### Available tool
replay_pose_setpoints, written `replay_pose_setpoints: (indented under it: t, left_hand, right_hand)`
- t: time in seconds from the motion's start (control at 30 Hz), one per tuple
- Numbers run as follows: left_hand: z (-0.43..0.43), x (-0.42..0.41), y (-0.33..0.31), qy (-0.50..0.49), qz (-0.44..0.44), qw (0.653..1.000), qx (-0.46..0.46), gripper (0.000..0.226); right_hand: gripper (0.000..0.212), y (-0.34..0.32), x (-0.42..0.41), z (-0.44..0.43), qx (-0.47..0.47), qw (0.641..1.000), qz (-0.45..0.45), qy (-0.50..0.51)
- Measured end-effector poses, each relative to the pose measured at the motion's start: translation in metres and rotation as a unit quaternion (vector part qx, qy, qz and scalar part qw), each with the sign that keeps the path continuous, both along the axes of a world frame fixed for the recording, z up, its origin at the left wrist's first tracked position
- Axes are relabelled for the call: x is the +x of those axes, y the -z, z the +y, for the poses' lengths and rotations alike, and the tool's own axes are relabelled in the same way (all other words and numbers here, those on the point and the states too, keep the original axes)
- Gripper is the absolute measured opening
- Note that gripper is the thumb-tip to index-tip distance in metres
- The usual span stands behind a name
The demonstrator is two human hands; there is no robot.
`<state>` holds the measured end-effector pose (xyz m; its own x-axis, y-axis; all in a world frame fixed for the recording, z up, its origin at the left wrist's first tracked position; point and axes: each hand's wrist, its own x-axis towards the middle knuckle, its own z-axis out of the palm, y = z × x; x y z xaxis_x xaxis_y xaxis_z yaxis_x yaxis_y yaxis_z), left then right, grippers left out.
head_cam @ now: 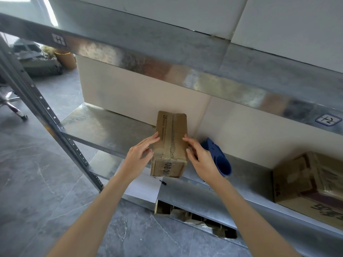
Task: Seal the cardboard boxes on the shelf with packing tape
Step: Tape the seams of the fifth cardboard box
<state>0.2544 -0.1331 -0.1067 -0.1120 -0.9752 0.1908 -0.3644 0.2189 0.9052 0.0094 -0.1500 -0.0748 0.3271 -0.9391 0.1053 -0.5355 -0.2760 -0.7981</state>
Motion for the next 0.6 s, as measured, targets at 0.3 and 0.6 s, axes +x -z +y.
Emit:
replay_pose_setpoints:
  t: [0.3, 0.6]
  left_hand:
    - [-0.0023, -0.0061, 0.0044, -0.036, 0.0, 0.998, -0.043, 0.04]
    - [-0.0019, -0.0091, 0.0041, -0.042, 0.005, 0.998, -0.048, 0.038]
  right_hand:
    - [0.036, 0.0038, 0.0061, -0.0008, 0.0, 0.999, -0.013, 0.041]
    - [0.047, 0.0007, 0.0044, -0.006, -0.027, 0.998, 0.047, 0.027]
